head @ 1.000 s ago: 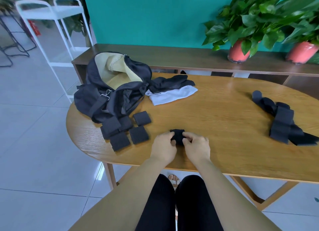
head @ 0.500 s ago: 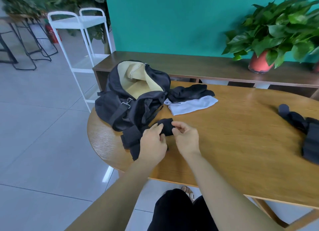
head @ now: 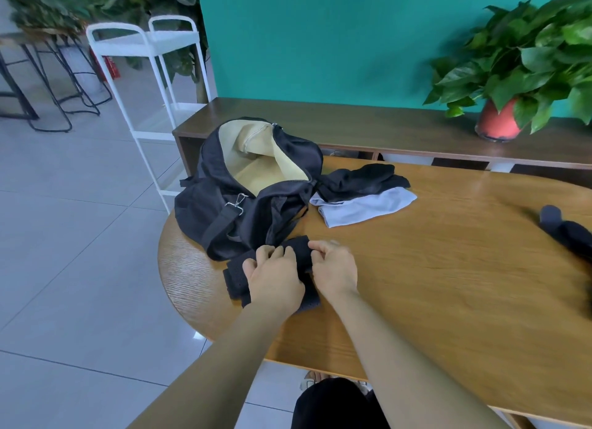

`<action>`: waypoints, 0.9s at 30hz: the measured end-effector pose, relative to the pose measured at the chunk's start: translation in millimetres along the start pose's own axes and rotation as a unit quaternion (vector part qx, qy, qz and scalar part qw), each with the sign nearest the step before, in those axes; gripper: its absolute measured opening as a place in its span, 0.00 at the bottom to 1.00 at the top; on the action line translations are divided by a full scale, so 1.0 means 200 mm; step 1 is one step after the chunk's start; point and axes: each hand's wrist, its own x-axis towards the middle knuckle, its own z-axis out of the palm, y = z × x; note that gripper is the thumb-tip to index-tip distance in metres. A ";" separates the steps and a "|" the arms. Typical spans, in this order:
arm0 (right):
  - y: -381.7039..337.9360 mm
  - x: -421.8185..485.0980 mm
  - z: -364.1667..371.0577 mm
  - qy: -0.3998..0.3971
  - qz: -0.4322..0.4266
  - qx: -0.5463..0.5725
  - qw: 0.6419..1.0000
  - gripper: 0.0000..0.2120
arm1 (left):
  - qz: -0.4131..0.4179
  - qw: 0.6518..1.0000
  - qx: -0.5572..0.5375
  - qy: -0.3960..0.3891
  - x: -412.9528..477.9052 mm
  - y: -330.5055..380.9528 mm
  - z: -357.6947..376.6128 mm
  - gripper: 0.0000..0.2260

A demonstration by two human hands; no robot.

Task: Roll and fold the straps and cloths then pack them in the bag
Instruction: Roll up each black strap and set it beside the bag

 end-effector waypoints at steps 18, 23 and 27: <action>0.22 -0.21 -0.41 0.065 0.042 0.028 0.997 0.15 | 0.103 0.994 -0.029 0.014 -0.19 0.28 0.01 0.15; 0.41 -0.29 -0.66 0.108 0.074 0.026 0.991 0.15 | 0.158 0.987 -0.036 -0.010 -0.23 0.53 0.06 0.12; 0.55 -0.33 -0.89 0.152 0.092 0.018 0.984 0.14 | 0.207 0.978 -0.025 -0.023 -0.25 0.78 0.12 0.13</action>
